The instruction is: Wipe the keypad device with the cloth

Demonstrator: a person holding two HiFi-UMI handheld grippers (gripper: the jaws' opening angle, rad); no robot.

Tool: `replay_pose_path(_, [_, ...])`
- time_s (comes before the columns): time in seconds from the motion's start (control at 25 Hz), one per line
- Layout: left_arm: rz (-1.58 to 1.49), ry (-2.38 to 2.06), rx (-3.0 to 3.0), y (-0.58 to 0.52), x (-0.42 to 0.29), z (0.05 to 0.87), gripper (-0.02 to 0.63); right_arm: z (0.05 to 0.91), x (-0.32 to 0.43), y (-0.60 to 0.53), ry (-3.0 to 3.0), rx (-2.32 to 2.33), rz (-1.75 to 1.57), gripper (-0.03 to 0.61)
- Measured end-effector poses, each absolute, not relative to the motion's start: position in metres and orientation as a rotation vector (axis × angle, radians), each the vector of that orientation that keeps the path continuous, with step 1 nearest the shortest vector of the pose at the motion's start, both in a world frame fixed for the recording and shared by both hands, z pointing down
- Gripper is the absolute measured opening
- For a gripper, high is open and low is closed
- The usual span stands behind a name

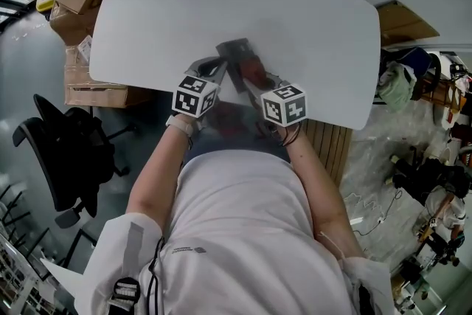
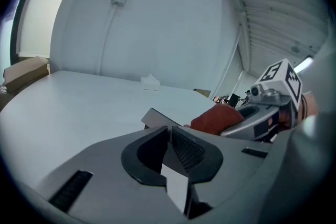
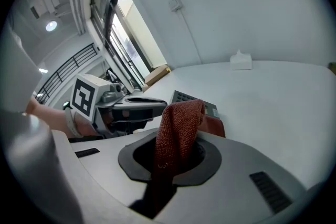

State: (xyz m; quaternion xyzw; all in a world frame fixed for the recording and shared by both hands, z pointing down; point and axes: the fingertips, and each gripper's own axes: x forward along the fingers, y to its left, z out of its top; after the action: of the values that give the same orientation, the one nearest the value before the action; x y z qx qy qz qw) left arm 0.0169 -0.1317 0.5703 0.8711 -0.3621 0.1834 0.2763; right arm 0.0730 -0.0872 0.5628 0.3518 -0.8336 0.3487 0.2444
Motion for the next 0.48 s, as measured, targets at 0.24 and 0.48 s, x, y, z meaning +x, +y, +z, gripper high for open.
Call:
replay_pose_path(0.24, [0.464, -0.965, 2.329, -0.144, 0.017, 0.570, 0.014, 0.544, 0.049, -0.091, -2.359, 0.981, 1.017, 0.054])
replay_pose_path(0.48, [0.442, -0.919, 2.309, -0.132, 0.019, 0.559, 0.014, 0.546, 0.045, -0.101, -2.370, 1.001, 1.060, 0.054])
